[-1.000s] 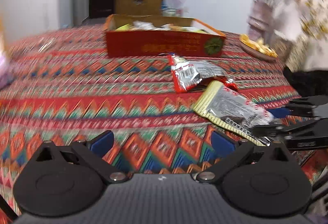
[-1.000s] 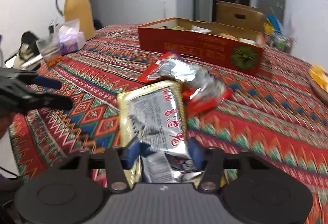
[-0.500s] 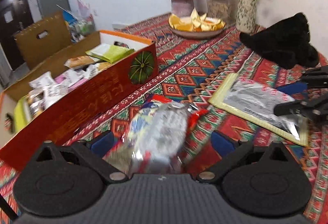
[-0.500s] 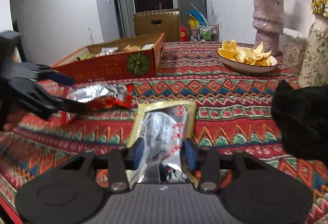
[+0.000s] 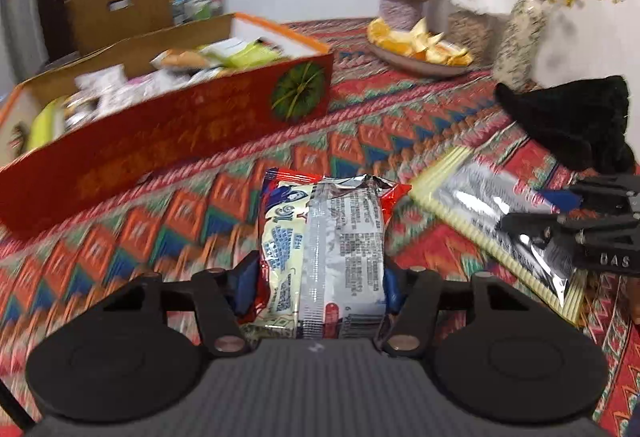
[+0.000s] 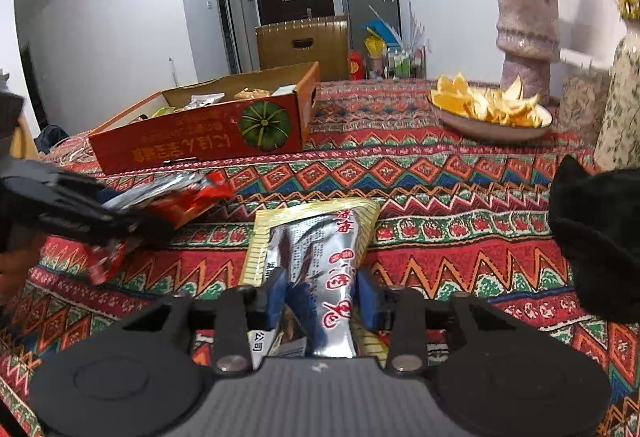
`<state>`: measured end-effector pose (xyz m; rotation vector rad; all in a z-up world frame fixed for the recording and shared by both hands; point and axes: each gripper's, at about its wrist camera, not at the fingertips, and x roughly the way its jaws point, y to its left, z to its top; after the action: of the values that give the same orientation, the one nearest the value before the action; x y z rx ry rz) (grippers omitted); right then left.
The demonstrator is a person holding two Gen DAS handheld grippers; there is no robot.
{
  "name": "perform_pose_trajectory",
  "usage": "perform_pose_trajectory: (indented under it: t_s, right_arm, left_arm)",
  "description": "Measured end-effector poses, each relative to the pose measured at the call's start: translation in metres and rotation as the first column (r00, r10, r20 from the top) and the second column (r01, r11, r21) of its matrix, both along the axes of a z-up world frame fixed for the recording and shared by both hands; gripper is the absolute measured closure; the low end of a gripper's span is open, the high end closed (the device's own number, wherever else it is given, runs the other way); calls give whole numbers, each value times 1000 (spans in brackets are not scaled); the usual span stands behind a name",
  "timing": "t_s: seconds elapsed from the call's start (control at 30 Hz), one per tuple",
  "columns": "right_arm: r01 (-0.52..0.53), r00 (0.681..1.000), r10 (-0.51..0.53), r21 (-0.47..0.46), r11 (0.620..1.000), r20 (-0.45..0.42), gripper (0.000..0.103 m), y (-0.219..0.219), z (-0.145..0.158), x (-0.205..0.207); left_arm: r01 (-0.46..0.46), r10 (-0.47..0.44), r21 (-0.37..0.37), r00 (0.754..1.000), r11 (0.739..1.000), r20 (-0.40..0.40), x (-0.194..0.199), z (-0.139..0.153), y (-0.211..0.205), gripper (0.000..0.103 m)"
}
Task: Organize snacks
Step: 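Grasp a silver-and-yellow bag with the right tool while the left tool grasps a silver-and-red bag, then carry both held bags over the cardboard box and lower them inside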
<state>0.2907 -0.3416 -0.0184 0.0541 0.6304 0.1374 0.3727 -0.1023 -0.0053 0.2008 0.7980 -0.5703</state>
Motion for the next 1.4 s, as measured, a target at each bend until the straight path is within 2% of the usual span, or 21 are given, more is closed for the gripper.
perform_pose_trajectory:
  t_s: [0.07,0.2,0.37,0.5,0.63,1.0,1.4]
  right_arm:
    - [-7,1000,6,24,1000,9,79,3,1,-7]
    - [-40,999,39,87,995,10,83,13,3,-24]
    - [-78,996,74,100,992,49,85,36,14,-56]
    - [-108,991,101,83,991,83,85,55,24,-77]
    - [-145,984,137,65,987,116,85,73,37,-96]
    - [-185,962,171,49,982,213,85,91,72,-128]
    - [-175,961,161,46,983,227,85,90,79,-102]
  left_arm:
    - [-71,71,29,997,997,9,-19,4,4,46]
    - [-174,176,-54,984,983,32,-60,16,29,46]
    - [-347,356,-149,934,926,39,-115,25,63,46]
    - [-422,435,-163,899,892,55,-149,33,80,46]
    - [-438,458,-173,884,882,94,-176,40,90,46]
    - [-423,461,-232,875,876,148,-212,57,100,45]
    - [-445,484,-228,860,866,162,-188,63,106,45]
